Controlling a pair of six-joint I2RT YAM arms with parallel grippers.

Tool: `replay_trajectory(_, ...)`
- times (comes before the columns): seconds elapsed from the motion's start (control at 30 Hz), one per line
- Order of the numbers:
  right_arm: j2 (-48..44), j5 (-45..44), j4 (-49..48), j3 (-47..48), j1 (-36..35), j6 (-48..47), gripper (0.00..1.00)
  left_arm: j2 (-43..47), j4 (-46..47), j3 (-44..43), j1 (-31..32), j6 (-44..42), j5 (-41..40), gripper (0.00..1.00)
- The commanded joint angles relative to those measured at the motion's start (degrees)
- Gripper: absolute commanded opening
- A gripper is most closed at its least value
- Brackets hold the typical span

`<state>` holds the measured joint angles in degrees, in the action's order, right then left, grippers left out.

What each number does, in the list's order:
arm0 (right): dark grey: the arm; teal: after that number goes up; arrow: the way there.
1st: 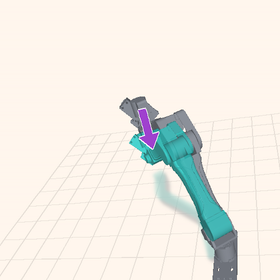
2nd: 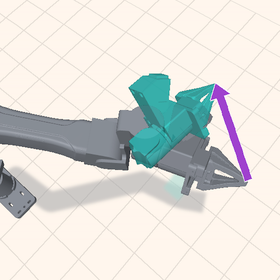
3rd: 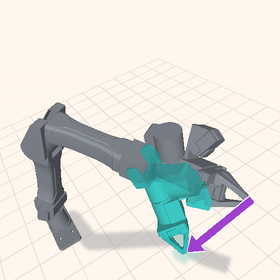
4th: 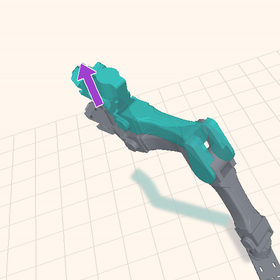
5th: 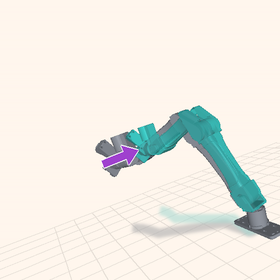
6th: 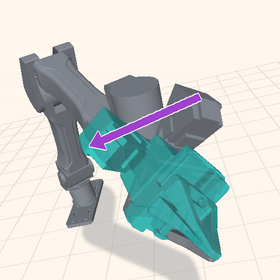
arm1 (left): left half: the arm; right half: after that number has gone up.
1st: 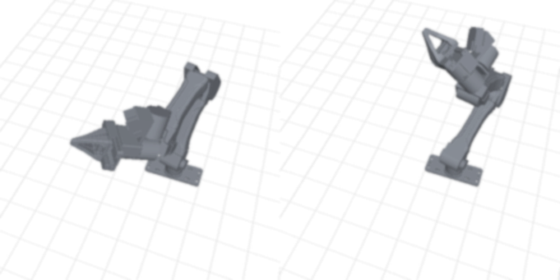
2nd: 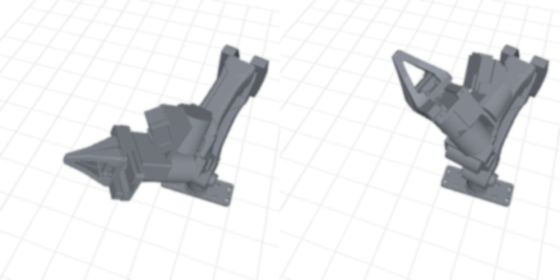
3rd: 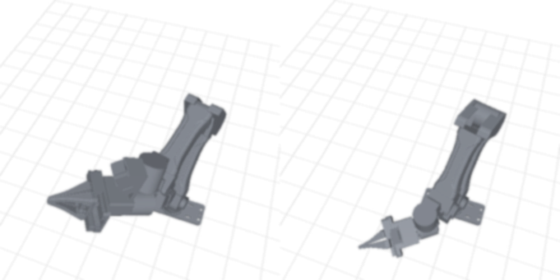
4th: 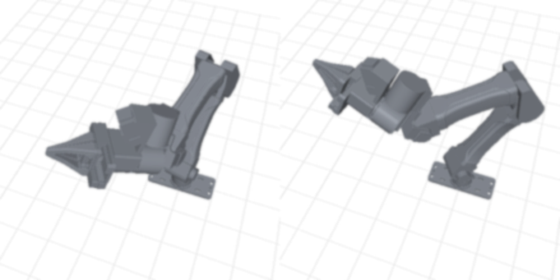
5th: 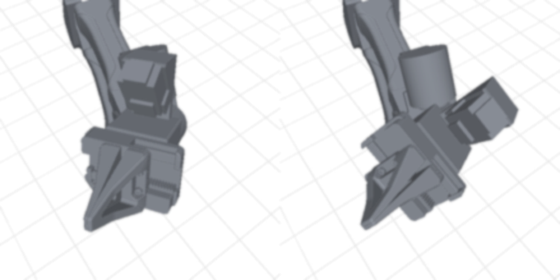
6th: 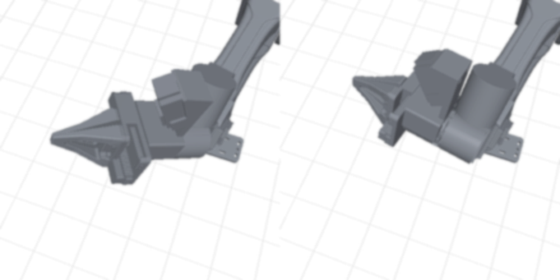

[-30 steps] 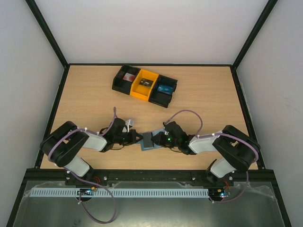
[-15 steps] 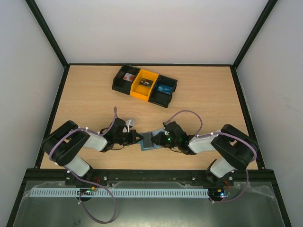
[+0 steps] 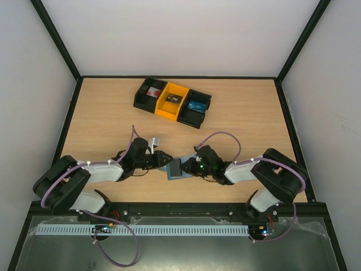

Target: Take the credit cards out of the card holder

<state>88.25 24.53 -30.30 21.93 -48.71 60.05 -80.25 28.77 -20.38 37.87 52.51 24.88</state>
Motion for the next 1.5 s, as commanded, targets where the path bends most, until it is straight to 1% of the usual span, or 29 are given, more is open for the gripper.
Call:
replay_trajectory(0.0, -0.2, -0.7, 0.6, -0.9, -0.1, 0.0, 0.14, 1.9, -2.9, -1.9, 1.1, 0.7, -1.3, 0.31)
replay_trajectory(0.07, 0.1, -0.6, 0.2, -1.1, -0.1, 0.1, 0.14, 1.6, -2.7, -1.9, 1.4, 0.8, -1.7, 0.31)
replay_trajectory(0.1, 0.1, -0.5, 0.0, -1.1, -0.1, 0.2, 0.14, 1.1, -2.1, -1.8, 1.5, 0.8, -1.8, 0.3)
replay_trajectory(0.2, 0.1, -0.4, 0.1, -1.0, -0.1, 0.2, 0.14, -0.9, 0.3, -0.9, 1.6, 1.1, -1.3, 0.2)
replay_trajectory(0.27, 0.1, -0.4, -0.1, -1.1, -0.1, 0.2, 0.13, -3.1, 1.6, -0.5, 1.7, 1.1, -1.2, 0.17)
replay_trajectory(0.5, 0.0, 0.0, -1.3, -1.8, -0.1, 0.4, 0.13, -8.1, 4.7, 1.1, 1.9, 1.0, -1.3, 0.14)
replay_trajectory(0.53, 0.1, 0.3, -1.7, -2.0, -0.1, 0.6, 0.13, -8.6, 5.3, 1.3, 2.0, 1.1, -1.2, 0.13)
replay_trajectory(0.67, 0.8, 1.2, -3.3, -2.1, -0.1, 1.1, 0.12, -10.0, 6.6, 1.7, 2.4, 1.2, -1.0, 0.03)
replay_trajectory(0.73, 1.2, 1.7, -3.9, -2.0, -0.1, 1.3, 0.12, -10.1, 6.7, 2.0, 2.5, 1.3, -1.1, 0.03)
replay_trajectory(0.9, 1.4, 2.1, -4.9, -2.0, -0.1, 1.4, 0.1, -9.9, 6.7, 2.8, 2.6, 1.7, -1.8, 0.03)
replay_trajectory(1.03, 1.4, 2.6, -5.5, -2.1, -0.1, 2.2, 0.09, -9.6, 7.3, 3.5, 2.8, 2.5, -2.0, 0.03)
replay_trajectory(1.13, 0.0, 1.9, -4.0, -2.2, -0.1, 2.4, 0.1, -8.4, 6.9, 3.5, 3.0, 2.9, -2.1, 0.12)
replay_trajectory(1.23, -2.7, 0.4, -0.7, -1.9, -0.1, 1.7, 0.11, -6.4, 5.1, 2.8, 3.4, 3.1, -2.4, 0.19)
replay_trajectory(1.33, -4.8, -0.2, 1.9, -1.5, -0.1, 1.1, 0.12, -4.1, 3.2, 2.3, 3.7, 3.1, -3.0, 0.22)
replay_trajectory(1.47, -6.0, 0.2, 2.5, -1.5, -0.1, 1.2, 0.14, -2.7, 1.4, 2.2, 4.1, 2.7, -3.9, 0.24)
